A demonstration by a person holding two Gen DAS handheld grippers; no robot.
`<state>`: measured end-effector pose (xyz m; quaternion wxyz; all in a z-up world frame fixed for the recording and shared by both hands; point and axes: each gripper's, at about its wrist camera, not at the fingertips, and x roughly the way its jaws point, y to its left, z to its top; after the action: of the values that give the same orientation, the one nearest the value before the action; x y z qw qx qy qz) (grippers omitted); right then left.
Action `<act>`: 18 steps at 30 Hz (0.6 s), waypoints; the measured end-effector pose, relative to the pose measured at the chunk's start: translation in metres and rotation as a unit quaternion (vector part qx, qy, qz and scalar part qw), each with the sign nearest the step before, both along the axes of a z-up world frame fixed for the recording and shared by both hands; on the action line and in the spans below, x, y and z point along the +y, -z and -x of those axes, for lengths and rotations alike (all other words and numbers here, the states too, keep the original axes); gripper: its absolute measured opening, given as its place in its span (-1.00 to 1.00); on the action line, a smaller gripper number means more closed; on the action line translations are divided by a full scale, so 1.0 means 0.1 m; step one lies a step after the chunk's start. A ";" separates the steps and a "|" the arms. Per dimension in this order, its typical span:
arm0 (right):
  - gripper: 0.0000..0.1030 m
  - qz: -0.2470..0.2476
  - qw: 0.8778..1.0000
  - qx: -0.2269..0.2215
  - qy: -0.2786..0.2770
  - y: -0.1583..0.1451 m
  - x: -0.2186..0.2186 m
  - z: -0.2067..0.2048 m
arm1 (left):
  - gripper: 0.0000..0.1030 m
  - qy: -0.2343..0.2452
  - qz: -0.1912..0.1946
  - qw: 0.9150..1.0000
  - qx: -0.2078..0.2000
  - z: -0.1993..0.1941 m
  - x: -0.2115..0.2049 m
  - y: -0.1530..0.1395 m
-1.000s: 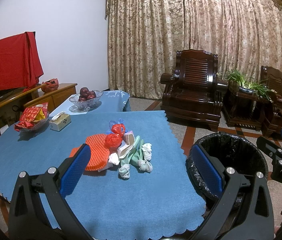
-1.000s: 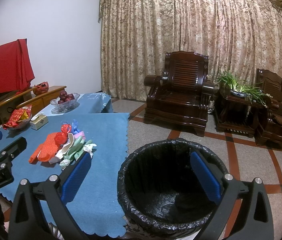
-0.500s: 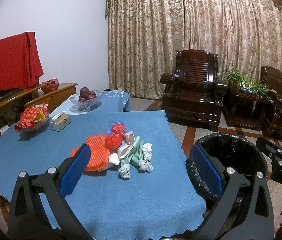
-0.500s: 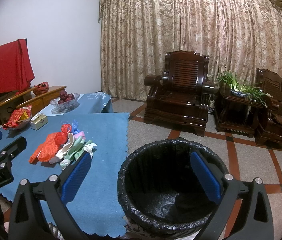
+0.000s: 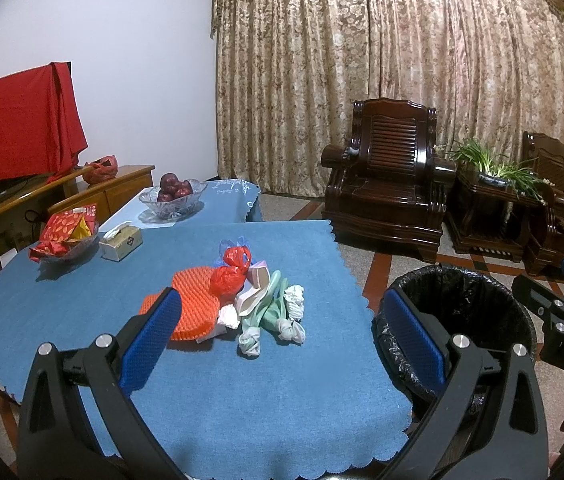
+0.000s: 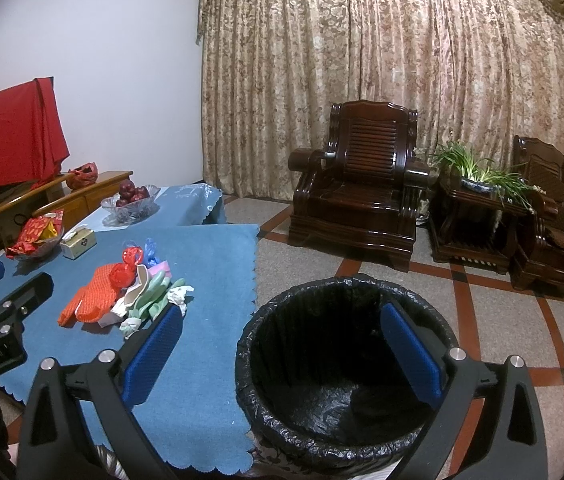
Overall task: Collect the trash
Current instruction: 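Move both tools toward the pile of trash on the table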
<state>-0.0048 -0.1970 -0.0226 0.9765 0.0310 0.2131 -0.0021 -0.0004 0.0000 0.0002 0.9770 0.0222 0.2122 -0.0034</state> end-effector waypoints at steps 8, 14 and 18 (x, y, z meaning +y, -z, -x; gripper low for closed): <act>0.89 0.000 1.000 0.001 0.000 0.01 0.01 -0.01 | 0.90 0.000 0.000 1.000 0.001 0.00 0.00 0.00; 0.89 0.000 1.000 0.002 -0.001 0.02 0.00 0.01 | 0.90 0.000 0.000 1.000 0.000 0.00 0.00 0.00; 0.89 0.000 1.000 0.003 -0.001 0.05 0.00 -0.03 | 0.90 0.000 0.000 1.000 0.001 0.00 0.00 0.00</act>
<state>-0.0022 -0.1968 -0.0276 0.9760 0.0305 0.2157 -0.0011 -0.0003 0.0001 0.0002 0.9768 0.0219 0.2130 -0.0034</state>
